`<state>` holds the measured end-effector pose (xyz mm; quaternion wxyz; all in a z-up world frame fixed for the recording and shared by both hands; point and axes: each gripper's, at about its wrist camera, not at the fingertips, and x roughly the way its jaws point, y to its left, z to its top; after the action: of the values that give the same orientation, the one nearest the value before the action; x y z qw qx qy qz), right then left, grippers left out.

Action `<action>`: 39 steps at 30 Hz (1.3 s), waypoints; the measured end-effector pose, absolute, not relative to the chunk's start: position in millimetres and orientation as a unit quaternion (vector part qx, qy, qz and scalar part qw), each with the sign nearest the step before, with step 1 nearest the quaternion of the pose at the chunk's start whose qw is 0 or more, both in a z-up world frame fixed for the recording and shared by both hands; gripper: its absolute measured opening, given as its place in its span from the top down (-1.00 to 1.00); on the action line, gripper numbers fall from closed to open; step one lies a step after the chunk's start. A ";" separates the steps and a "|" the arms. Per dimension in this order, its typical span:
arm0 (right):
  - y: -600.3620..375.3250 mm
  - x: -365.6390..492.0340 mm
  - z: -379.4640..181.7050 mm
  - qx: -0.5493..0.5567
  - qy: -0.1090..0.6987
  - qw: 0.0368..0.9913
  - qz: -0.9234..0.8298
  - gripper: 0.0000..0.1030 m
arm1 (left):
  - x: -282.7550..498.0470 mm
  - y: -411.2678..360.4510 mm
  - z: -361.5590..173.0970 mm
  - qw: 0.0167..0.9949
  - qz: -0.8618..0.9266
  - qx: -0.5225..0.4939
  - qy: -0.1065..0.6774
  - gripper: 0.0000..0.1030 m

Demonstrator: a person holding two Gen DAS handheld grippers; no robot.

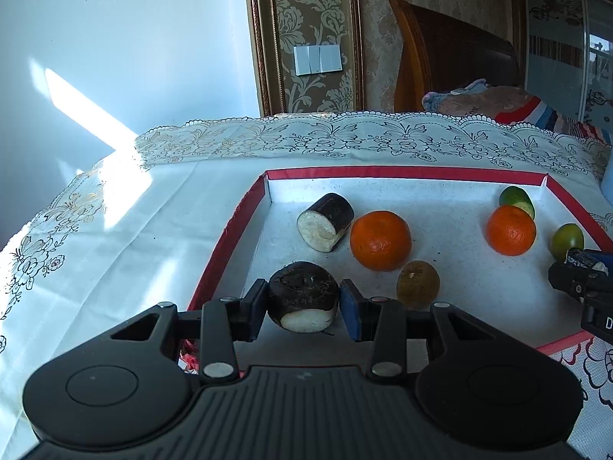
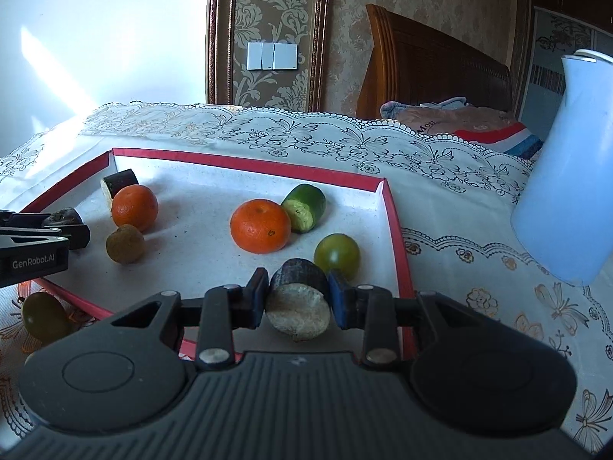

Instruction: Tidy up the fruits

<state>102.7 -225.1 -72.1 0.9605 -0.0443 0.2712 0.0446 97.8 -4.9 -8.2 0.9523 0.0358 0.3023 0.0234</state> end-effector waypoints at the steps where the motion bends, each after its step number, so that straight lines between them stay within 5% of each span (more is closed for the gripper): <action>1: -224.2 104.6 -72.2 -0.047 0.270 0.961 0.042 0.39 | 98.8 -3.3 -8.8 0.951 0.023 0.031 0.305 0.22; 18: -223.9 133.0 -76.3 -0.026 0.282 0.959 0.022 0.39 | 118.7 -6.0 -14.5 0.951 0.055 0.043 0.301 0.18; 22: -224.7 132.0 -75.7 -0.025 0.282 0.959 0.023 0.38 | 118.3 -5.0 -14.3 0.951 0.047 0.039 0.304 -0.26; 24: -225.0 131.2 -75.4 -0.022 0.283 0.959 0.024 0.32 | 116.9 -4.9 -14.7 0.951 0.046 0.040 0.304 -0.28; 26: -225.3 129.3 -75.0 -0.021 0.280 0.960 0.024 0.05 | 116.3 -5.7 -15.2 0.951 0.046 0.042 0.304 -0.30; 30: -224.3 127.3 -74.3 -0.022 0.279 0.960 0.026 0.01 | 115.0 -3.1 -14.8 0.950 0.039 0.034 0.307 -0.35; 32: -224.5 125.4 -73.9 -0.022 0.275 0.961 0.023 -0.21 | 113.5 -2.0 -14.2 0.950 0.037 0.030 0.308 -0.36; 39: -224.7 118.6 -70.7 -0.025 0.266 0.963 0.021 -0.42 | 103.8 0.6 -12.2 0.953 0.036 0.025 0.301 -0.36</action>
<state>118.6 -224.7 -70.7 0.9634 -0.0249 0.2660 0.0212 103.8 0.6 -12.2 0.9526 0.0246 0.3013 0.0358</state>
